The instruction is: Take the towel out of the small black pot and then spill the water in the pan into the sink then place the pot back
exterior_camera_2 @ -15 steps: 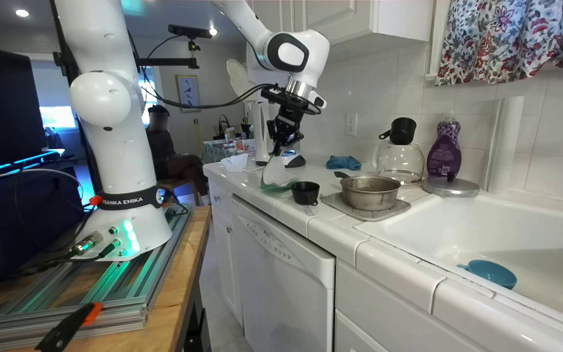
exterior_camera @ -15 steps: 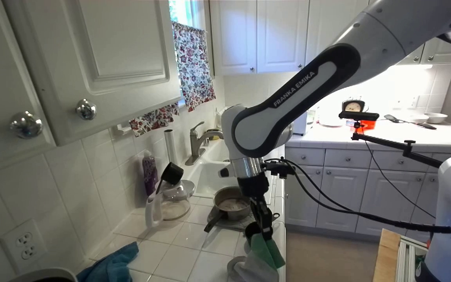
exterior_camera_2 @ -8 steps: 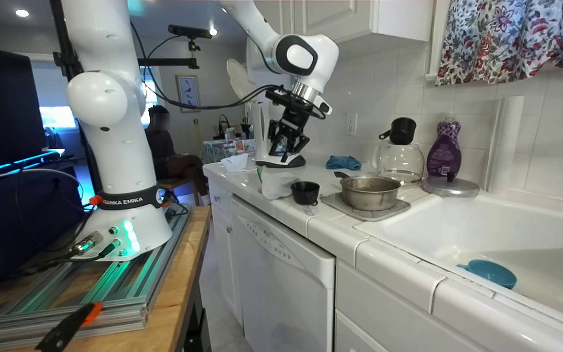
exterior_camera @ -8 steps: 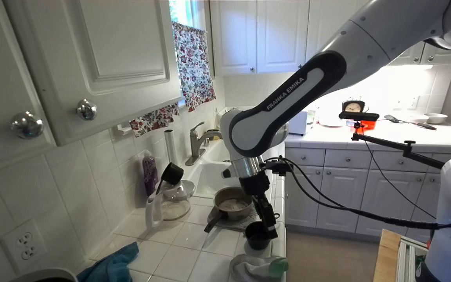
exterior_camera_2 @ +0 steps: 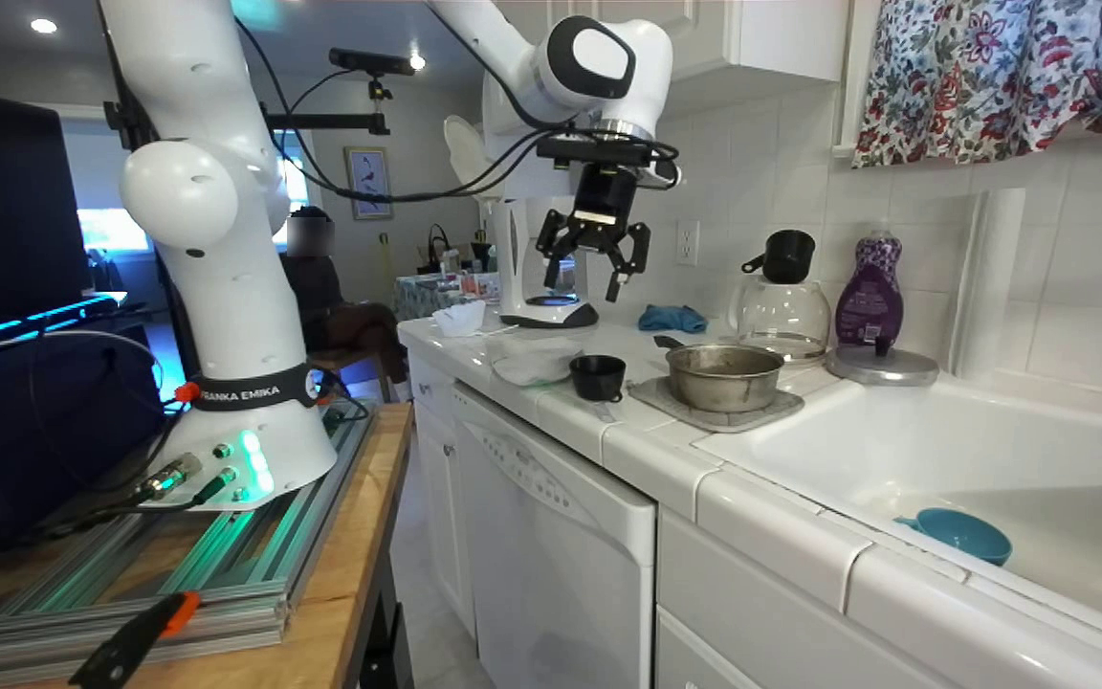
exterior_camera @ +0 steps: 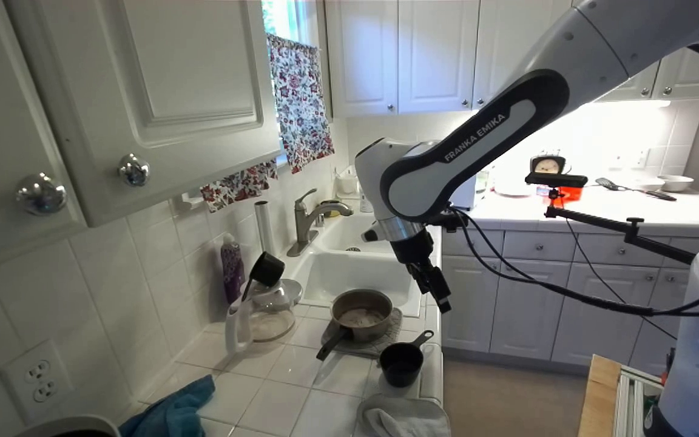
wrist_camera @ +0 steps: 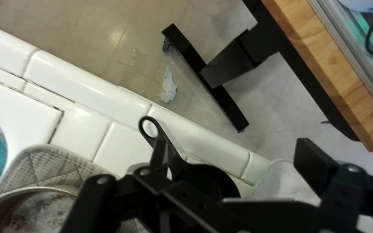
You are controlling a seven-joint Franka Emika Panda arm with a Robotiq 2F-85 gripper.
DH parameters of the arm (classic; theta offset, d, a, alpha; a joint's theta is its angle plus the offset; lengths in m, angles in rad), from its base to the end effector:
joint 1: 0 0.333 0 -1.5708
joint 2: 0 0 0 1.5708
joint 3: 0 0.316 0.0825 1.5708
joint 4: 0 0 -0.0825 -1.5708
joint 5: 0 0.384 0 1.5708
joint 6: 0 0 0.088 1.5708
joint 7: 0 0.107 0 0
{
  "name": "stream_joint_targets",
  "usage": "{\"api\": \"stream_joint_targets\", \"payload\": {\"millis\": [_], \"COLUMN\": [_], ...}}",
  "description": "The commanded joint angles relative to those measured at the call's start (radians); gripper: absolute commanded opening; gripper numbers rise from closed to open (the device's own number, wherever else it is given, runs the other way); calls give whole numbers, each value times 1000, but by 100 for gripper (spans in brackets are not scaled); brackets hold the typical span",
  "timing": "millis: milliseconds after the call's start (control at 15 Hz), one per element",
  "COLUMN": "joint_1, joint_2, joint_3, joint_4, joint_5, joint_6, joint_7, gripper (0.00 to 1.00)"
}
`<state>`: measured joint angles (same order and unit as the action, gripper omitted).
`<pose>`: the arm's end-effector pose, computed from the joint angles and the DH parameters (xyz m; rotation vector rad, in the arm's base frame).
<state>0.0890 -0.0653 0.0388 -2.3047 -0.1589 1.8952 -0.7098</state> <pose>0.4592 0.0473 0.3507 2.7375 1.3461 -0.5711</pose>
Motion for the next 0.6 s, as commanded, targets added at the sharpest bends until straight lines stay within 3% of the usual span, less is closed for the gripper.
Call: {"api": "stream_joint_targets", "payload": {"millis": [0,200,533], "joint_1": [-45,-58,-58], "joint_2": [-29,-22,-3], "joint_3": [-39,-48,-40], "joint_4": [-29,-56,-62], "joint_5": [-92,-148,-139], "joint_6": [-3,27,10], "joint_7": [-183,-280,-267], "gripper": [100,100,100]}}
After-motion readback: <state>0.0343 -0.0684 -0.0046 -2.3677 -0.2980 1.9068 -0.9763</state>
